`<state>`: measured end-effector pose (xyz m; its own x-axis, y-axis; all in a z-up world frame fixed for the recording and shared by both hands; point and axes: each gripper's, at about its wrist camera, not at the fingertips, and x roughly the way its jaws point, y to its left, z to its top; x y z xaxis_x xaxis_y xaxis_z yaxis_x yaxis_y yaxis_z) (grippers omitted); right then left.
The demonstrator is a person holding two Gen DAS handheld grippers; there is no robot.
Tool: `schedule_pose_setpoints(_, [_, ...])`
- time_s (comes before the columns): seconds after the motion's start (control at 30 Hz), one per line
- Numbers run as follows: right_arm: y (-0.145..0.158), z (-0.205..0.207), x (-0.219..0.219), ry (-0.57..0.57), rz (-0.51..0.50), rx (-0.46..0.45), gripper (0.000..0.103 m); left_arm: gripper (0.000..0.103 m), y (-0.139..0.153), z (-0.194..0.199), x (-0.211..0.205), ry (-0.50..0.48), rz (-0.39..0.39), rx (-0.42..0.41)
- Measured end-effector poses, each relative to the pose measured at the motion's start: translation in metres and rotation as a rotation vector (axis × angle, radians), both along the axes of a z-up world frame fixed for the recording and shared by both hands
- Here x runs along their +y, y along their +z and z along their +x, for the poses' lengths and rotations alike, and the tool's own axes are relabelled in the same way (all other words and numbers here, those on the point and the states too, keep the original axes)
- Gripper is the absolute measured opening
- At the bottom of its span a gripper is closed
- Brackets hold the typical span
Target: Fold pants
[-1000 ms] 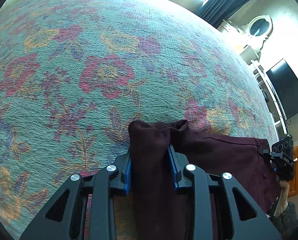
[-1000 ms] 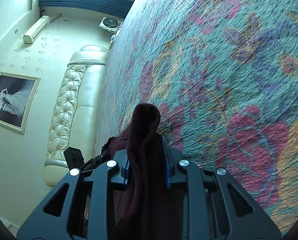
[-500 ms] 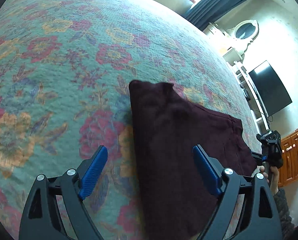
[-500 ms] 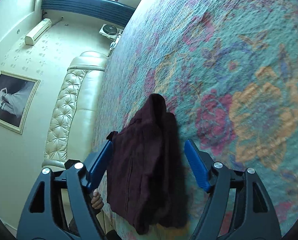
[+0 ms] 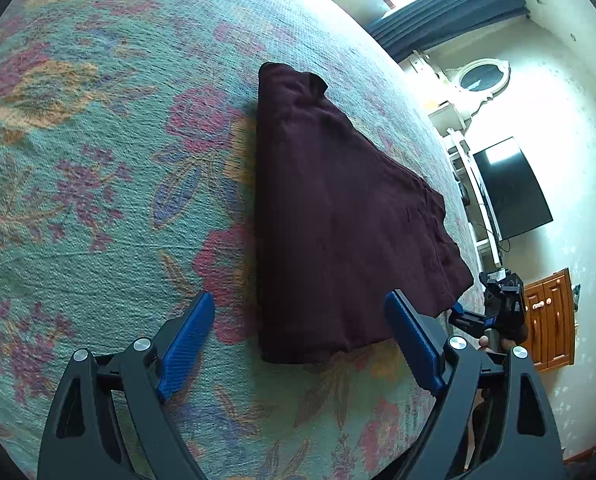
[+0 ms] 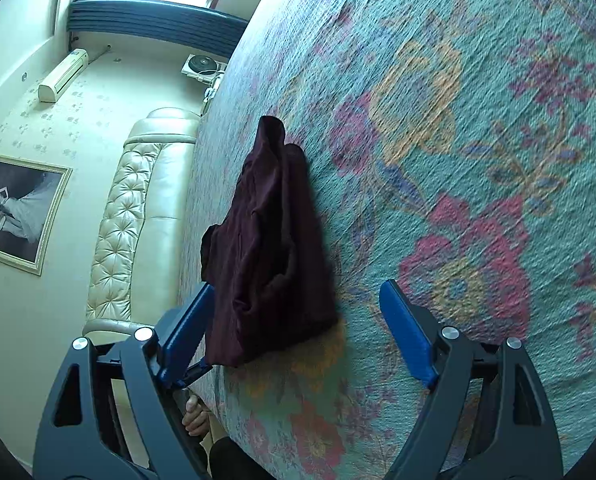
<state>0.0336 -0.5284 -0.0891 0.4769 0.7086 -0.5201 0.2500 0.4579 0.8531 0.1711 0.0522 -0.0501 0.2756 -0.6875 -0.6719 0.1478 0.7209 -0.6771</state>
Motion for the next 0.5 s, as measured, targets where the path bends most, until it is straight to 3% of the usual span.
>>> schedule_pose_setpoints(0.4, [-0.005, 0.025, 0.048, 0.042, 0.005, 0.004, 0.088, 0.086, -0.011, 0.006, -0.015, 0.014, -0.132, 0.06])
schedule_pose_setpoints(0.47, [-0.005, 0.026, 0.053, 0.052, -0.005, 0.005, 0.088, 0.084, -0.014, 0.007, -0.014, 0.039, -0.157, 0.074])
schedule_pose_setpoints(0.5, [-0.005, 0.026, 0.057, 0.064, -0.016, 0.004, 0.087, 0.072, -0.014, 0.007, -0.012, 0.055, -0.159, 0.081])
